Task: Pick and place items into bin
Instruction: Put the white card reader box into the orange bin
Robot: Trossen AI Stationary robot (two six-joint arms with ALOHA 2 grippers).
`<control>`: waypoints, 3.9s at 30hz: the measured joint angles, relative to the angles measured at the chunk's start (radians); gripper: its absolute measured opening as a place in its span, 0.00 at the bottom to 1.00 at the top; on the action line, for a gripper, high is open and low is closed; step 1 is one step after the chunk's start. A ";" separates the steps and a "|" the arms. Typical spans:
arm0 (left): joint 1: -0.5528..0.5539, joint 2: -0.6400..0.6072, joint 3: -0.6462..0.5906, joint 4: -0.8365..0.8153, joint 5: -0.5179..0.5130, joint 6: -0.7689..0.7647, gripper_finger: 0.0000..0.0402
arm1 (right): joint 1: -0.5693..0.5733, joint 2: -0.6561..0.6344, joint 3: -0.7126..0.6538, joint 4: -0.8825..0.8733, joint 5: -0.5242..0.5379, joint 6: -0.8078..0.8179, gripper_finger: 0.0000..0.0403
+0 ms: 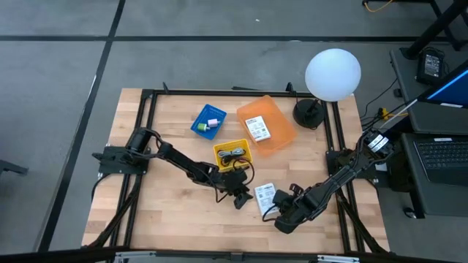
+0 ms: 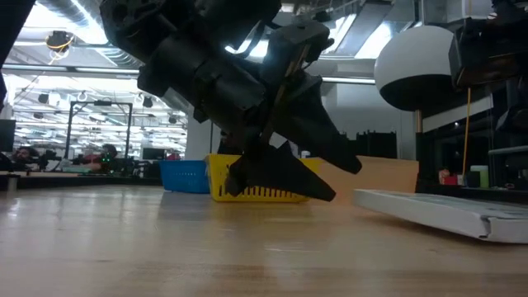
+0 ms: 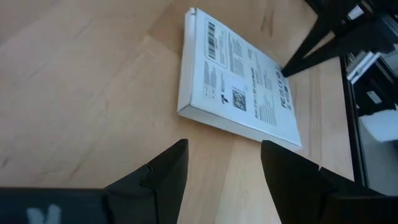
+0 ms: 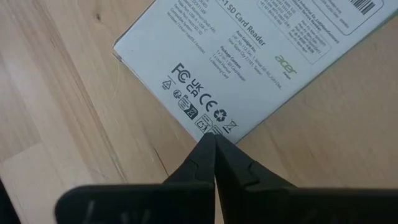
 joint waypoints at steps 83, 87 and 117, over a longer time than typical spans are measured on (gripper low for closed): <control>0.032 -0.008 0.000 0.075 0.385 0.036 0.09 | 0.037 0.013 0.077 0.113 0.172 -0.114 0.00; 0.032 -0.076 0.000 0.021 0.395 0.084 0.09 | 0.050 -0.010 0.087 0.040 0.193 -0.072 0.00; 0.070 -0.532 -0.274 0.070 -0.035 0.684 0.09 | 0.055 -0.099 -0.129 0.589 0.574 -0.411 0.00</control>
